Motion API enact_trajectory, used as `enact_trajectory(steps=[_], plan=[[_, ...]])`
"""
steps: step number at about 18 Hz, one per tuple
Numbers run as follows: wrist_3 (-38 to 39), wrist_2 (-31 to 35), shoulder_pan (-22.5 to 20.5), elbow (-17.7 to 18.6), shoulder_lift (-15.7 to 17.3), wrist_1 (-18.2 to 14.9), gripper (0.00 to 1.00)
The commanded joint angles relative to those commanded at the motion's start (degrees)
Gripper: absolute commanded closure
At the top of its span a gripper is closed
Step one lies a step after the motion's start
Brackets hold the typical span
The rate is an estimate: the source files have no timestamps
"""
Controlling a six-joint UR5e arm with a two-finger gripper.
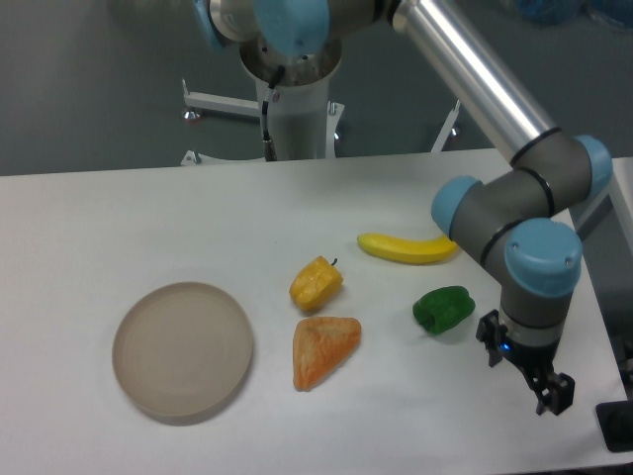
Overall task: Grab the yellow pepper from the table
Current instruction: 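Raise the gripper from beside the green pepper and start moving it, then move the gripper over the yellow bell pepper and lower onto it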
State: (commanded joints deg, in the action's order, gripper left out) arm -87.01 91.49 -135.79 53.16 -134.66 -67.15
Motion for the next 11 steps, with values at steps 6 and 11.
enact_trajectory(steps=[6, 11], plan=[[0.0, 0.1, -0.4, 11.2, 7.9, -1.1, 0.00], [0.0, 0.1, -1.0, 20.0, 14.7, -3.1, 0.00]])
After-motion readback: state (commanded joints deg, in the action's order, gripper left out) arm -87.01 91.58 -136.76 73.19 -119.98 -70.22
